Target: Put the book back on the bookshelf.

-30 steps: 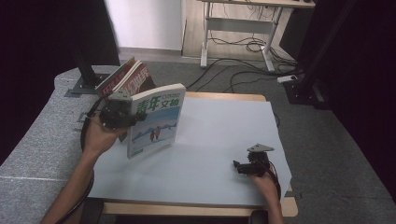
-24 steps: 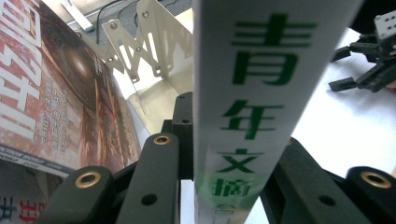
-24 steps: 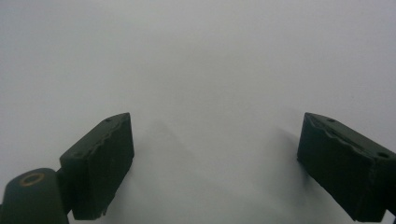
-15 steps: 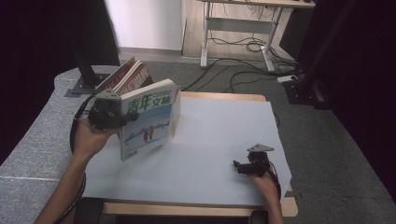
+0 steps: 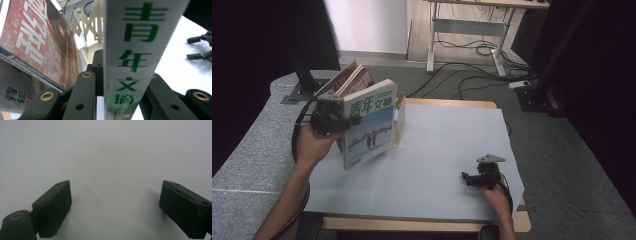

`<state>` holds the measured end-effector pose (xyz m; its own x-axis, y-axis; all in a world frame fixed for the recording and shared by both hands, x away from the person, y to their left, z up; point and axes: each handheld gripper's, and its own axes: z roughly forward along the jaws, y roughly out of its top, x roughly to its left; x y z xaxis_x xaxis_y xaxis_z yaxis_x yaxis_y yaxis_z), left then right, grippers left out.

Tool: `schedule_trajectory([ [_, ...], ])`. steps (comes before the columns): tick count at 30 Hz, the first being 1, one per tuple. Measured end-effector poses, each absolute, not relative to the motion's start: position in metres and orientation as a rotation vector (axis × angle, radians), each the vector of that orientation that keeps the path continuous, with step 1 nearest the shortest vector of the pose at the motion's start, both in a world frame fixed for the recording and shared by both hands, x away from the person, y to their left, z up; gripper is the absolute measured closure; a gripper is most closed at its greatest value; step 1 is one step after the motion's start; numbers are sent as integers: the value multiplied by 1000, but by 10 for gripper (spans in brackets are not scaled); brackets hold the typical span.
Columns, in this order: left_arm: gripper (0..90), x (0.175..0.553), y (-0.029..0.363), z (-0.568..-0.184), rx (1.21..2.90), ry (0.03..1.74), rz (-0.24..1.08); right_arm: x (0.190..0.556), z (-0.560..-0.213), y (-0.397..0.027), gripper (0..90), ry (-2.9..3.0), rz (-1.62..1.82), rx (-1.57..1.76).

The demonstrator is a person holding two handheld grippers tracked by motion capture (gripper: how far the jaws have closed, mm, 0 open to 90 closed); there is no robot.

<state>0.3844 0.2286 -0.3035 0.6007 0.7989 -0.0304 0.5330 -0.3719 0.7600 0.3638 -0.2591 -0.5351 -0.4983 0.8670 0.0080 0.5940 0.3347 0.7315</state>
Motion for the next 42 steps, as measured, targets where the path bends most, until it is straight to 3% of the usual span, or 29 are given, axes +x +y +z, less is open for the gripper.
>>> schedule_trajectory([
  [24, 746, 422, 190, -312, 2007, 1077, 442, 364, -535, -259, 102, 2220, 974, 1291],
  [42, 745, 443, 173, -345, 1901, 1059, 574, 364, -535, -259, 102, 2218, 976, 1290],
])
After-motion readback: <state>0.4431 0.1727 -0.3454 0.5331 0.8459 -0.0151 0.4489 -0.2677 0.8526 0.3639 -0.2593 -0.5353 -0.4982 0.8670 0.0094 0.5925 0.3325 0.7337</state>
